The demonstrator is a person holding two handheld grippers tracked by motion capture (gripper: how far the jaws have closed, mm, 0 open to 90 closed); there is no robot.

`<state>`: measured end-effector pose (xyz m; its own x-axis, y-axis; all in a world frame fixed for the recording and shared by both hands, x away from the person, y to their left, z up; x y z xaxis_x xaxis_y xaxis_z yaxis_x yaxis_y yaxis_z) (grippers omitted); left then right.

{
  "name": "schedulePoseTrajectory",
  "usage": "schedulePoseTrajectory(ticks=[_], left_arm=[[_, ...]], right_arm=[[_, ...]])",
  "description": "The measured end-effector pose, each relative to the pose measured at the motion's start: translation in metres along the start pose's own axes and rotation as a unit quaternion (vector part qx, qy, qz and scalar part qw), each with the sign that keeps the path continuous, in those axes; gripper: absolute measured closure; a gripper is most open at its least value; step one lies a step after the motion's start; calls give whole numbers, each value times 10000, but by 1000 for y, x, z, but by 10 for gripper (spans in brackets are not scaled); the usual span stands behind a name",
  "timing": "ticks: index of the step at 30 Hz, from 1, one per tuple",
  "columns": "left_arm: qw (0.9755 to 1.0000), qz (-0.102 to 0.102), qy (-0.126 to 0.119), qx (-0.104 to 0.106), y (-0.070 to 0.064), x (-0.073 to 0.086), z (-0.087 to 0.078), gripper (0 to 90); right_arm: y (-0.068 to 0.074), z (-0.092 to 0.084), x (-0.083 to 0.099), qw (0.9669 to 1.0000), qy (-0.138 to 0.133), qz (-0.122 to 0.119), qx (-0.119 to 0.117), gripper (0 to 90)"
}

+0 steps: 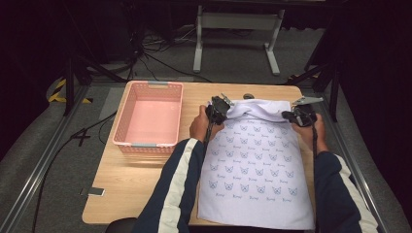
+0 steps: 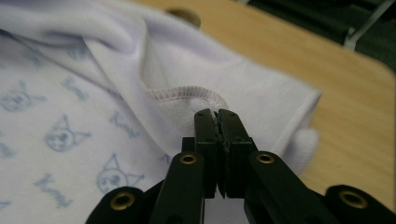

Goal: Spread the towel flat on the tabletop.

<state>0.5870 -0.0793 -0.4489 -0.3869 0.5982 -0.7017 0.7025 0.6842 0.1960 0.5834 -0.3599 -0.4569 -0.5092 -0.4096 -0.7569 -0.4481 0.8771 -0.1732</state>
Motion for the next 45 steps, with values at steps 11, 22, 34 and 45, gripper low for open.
schedulePoseTrajectory(ticks=[11,22,34,45], left_arm=[[9875,100,-1459,597,-9,-27,-123,845],[9787,640,-1360,1396,-72,56,-167,841],[9712,972,-212,2163,-129,170,-148,837],[9702,1024,186,2186,-125,187,-122,835]], right_arm=[[10,-114,-27,9920,-1112,-203,-566,867],[61,-186,36,9789,-1198,-791,-1455,864],[131,-199,136,9558,110,-1488,-2532,862],[140,-159,170,9664,630,-1163,-2206,866]])
Point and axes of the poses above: each handheld gripper's, and its own axes: z roughly forward along the jaws, x roughly out of its underside, y roughly to its left, the point moved 8 cm from there along z, roughly forward along the jaws, and after that the axes turned 2 degrees about x, right-handed, at the moved point
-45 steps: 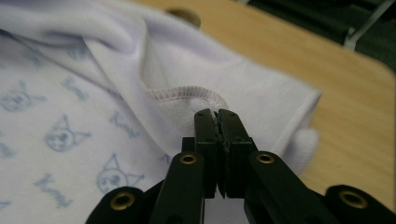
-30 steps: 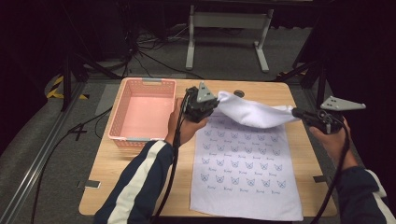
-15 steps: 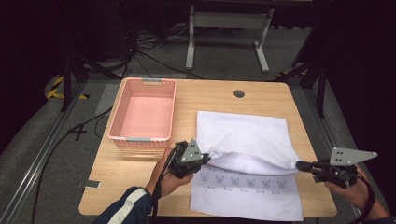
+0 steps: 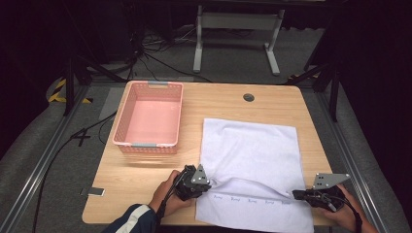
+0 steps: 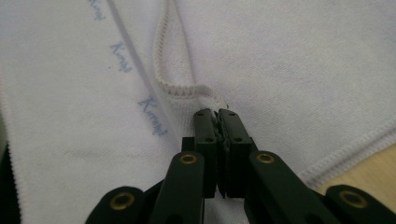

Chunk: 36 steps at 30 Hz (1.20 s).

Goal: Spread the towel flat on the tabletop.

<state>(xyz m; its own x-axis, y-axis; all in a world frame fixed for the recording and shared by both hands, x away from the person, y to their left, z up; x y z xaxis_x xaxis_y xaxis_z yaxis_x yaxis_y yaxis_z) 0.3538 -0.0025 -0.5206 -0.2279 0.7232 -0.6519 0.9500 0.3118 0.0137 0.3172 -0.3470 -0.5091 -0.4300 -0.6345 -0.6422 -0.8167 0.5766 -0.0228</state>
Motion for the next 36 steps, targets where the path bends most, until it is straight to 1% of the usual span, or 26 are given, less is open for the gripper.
schedulePoseTrajectory(ticks=[2,3,4,5,6,10,12,13,14,16,17,18,19,20,22,23,24,25,27,28,30,32,33,34,35,36], left_arm=[[9999,2,-28,-137,10,-5,4,836],[9998,-44,-28,-199,16,-8,7,836],[9997,-56,-8,-252,20,-10,9,836],[9992,-56,-22,-388,28,-15,13,836],[9990,-33,10,-457,34,-19,16,837],[9972,9,-46,-747,55,-34,29,837],[9971,-29,-87,-762,59,-36,30,837],[9974,-47,-136,-700,59,-37,29,836],[9974,-6,-195,-690,58,-38,24,835],[9967,-8,-460,-672,56,-42,13,835],[9959,7,-602,-681,54,-46,3,833],[9959,7,-602,-681,54,-46,3,833],[9948,113,-726,-708,48,-50,-9,833],[9943,160,-787,-696,43,-51,-14,831],[9939,305,-852,-633,32,-51,-22,829],[9936,403,-853,-622,27,-49,-24,828],[9936,449,-864,-572,22,-48,-27,823],[9936,496,-876,-508,18,-47,-30,818],[9932,561,-907,-474,13,-45,-37,816],[9932,657,-877,-379,9,-42,-41,825],[9933,789,-803,-248,2,-37,-44,838],[9941,896,-616,-53,-5,-27,-43,862],[9947,884,-515,52,-8,-21,-40,873],[9955,818,-476,89,-10,-18,-38,878],[9957,832,-391,84,-9,-16,-37,871],[9967,715,-373,125,-9,-14,-34,846]], right_arm=[[-9,3,-3,9997,-20,-64,219,867],[-13,4,-5,9996,-14,-59,277,867],[-22,7,-8,9991,6,-47,425,867],[-28,8,-10,9985,10,-71,536,867],[-38,11,-14,9980,13,-40,635,867],[-71,19,-24,9957,45,71,923,866],[-80,21,-27,9952,44,97,968,865],[-82,21,-29,9955,-3,151,939,865],[-82,19,-30,9958,-44,149,904,865],[-78,8,-34,9959,-224,44,876,864],[-75,3,-36,9961,-319,29,827,864],[-75,3,-36,9961,-319,29,827,864],[-71,-7,-40,9956,-495,-46,792,864],[-66,-20,-45,9949,-669,-121,739,863],[-57,-33,-49,9947,-804,-241,601,863],[-53,-37,-49,9949,-776,-312,557,862],[-48,-41,-49,9950,-739,-419,517,861],[-44,-44,-48,9953,-722,-454,455,860],[-36,-50,-46,9952,-706,-589,330,860],[-31,-53,-44,9955,-696,-615,202,859],[-19,-54,-37,9945,-575,-875,-1,856],[-9,-54,-29,9938,-418,-1000,-231,856],[-5,-53,-25,9932,-342,-1060,-342,852],[1,-51,-20,9923,-268,-1086,-535,849],[4,-51,-17,9915,-209,-1126,-619,837],[7,-50,-14,9906,-135,-1155,-718,809]])
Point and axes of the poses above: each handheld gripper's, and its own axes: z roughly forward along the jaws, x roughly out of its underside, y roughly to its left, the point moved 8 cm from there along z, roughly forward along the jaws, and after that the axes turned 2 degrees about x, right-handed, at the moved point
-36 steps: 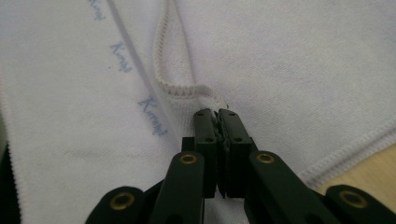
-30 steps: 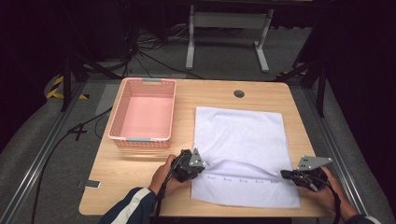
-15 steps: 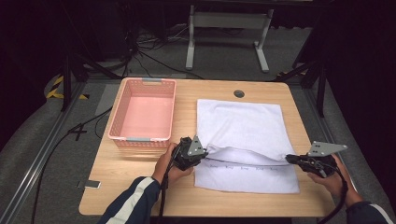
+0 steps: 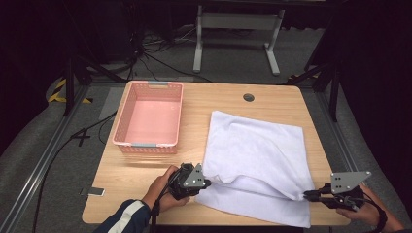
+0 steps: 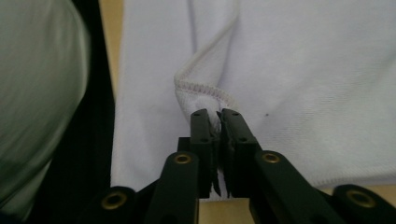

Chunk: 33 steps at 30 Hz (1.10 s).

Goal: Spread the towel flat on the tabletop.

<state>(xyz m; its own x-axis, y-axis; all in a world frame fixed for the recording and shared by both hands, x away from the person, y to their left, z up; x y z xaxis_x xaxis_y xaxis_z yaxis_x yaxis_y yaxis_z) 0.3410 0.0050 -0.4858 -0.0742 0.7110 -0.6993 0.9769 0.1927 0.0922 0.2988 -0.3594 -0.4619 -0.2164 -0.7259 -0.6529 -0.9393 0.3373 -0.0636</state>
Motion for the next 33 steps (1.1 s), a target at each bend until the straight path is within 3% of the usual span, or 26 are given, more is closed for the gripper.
schedulePoseTrajectory(ticks=[1,3,4,6,10,13,15,16,18,20,22,23,25,27,28,29,31,33], left_arm=[[10000,-76,-20,8,1,-1,3,771],[9995,-227,40,-203,9,-3,8,646],[9991,-305,14,-281,13,-5,11,574],[9981,-524,-61,-331,20,-8,16,455],[9983,-544,-111,-186,29,-14,27,391],[9992,-400,38,9,29,-17,39,364],[9991,-355,232,-35,31,-16,45,366],[9984,-435,352,77,31,-12,48,378],[9980,-377,389,310,27,-9,51,557],[9976,-245,509,411,23,-6,53,644],[9974,-226,518,440,22,-5,52,696],[9977,-156,484,443,23,-5,52,754],[9981,-184,464,355,25,-5,52,810],[9987,-242,395,202,31,-7,49,831],[9992,-241,305,106,35,-9,47,837],[9990,-397,207,85,38,-12,43,843],[9989,-472,-70,39,45,-20,34,846],[9992,-342,-185,-40,46,-28,21,849]], right_arm=[[4,2,3,9999,127,-15,-115,771],[2,4,4,9998,192,91,50,720],[1,4,3,9996,135,165,165,633],[-1,3,-1,9989,27,322,353,615],[1,5,-6,9983,-38,383,426,495],[-5,11,-5,9967,-52,555,582,445],[-6,17,-2,9963,15,671,541,429],[-5,20,-1,9963,42,680,517,428],[-2,26,6,9963,290,650,471,435],[1,30,11,9960,385,721,362,461],[4,35,19,9949,578,737,385,578],[6,37,21,9954,629,643,341,692],[6,36,19,9956,554,540,522,844],[4,34,16,9956,457,504,638,862],[-2,32,15,9940,412,552,847,865],[-8,29,14,9929,313,638,956,867],[-20,21,10,9901,21,792,1155,868],[-24,9,4,9898,-214,864,1113,867]])
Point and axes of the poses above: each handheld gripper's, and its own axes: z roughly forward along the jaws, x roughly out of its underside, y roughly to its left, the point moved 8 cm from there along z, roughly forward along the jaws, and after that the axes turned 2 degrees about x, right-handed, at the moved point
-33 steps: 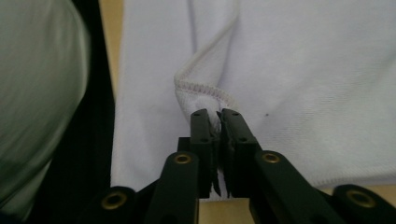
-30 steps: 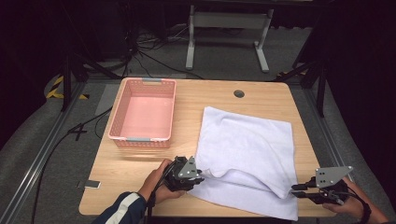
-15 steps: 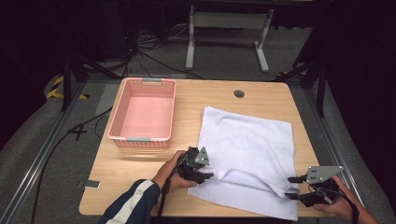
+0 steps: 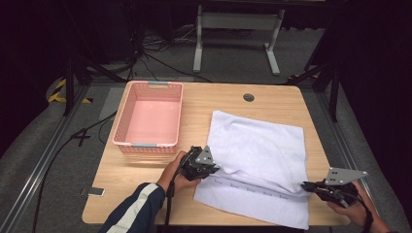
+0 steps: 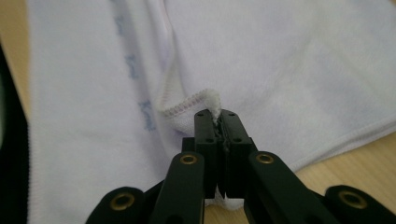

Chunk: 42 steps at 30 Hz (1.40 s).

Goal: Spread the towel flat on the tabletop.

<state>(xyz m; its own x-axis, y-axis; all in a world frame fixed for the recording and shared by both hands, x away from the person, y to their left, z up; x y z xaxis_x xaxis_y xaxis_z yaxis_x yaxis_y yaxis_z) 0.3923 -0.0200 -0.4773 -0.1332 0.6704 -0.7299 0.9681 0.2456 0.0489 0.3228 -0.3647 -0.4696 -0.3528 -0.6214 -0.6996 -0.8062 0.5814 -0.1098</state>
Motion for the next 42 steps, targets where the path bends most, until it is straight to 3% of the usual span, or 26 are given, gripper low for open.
schedulePoseTrajectory(ticks=[3,4,6,9,11,12,14,15,18,19,21,23,24,25,26,29,30,31,32,35,36,40,42], left_arm=[[9998,131,-127,19,-5,-6,-14,849],[9994,254,-198,90,-9,-7,-18,849],[9989,389,-107,246,-18,-1,-24,849],[9973,540,179,464,-31,15,-22,848],[9949,623,461,650,-39,32,-17,837],[9949,613,546,582,-39,38,-14,813],[9938,438,659,780,-41,48,-12,688],[9938,406,679,778,-41,52,-12,654],[9964,43,383,751,-35,52,-21,525],[9976,-148,259,625,-31,49,-24,488],[9975,-295,30,634,-28,42,-27,423],[9973,-296,-80,664,-30,35,-26,409],[9972,-300,-125,668,-32,30,-24,410],[9967,-270,-138,750,-35,28,-21,434],[9968,-119,-17,789,-37,27,-18,490],[9960,40,466,763,-42,36,-4,461],[9957,39,488,786,-43,38,-2,483],[9945,87,578,868,-44,41,-1,570],[9941,121,623,881,-45,43,-1,671],[9932,268,796,807,-44,53,-6,774],[9932,226,792,820,-44,55,-9,785],[9941,255,751,740,-46,62,-24,794],[9944,218,721,741,-46,64,-27,738]], right_arm=[[4,-14,-8,9996,-210,-118,-142,865],[10,-22,-10,9987,-310,-240,-329,863],[24,-28,-9,9958,-329,-556,-643,859],[45,-26,2,9894,39,-917,-1122,854],[57,-22,11,9824,320,-1095,-1479,838],[62,-21,15,9779,470,-1199,-1644,819],[67,-17,21,9726,709,-1280,-1809,741],[69,-16,24,9693,816,-1337,-1898,699],[74,-16,25,9646,868,-1405,-2054,641],[73,-16,24,9661,825,-1438,-1981,619],[67,-18,14,9760,504,-1191,-1752,584],[58,-18,4,9852,193,-886,-1453,563],[57,-19,0,9868,79,-796,-1409,577],[59,-20,-3,9856,-44,-778,-1498,584],[60,-19,-3,9857,-57,-776,-1494,584],[64,-13,4,9856,282,-801,-1461,587],[62,-9,7,9868,391,-794,-1359,601],[62,-7,9,9878,441,-744,-1294,652],[62,-6,12,9866,482,-737,-1376,694],[73,-5,19,9809,697,-929,-1560,775],[78,-6,21,9773,741,-1056,-1679,781],[92,-14,23,9690,814,-1335,-1911,735],[95,-17,28,9650,957,-1429,-1980,697]])
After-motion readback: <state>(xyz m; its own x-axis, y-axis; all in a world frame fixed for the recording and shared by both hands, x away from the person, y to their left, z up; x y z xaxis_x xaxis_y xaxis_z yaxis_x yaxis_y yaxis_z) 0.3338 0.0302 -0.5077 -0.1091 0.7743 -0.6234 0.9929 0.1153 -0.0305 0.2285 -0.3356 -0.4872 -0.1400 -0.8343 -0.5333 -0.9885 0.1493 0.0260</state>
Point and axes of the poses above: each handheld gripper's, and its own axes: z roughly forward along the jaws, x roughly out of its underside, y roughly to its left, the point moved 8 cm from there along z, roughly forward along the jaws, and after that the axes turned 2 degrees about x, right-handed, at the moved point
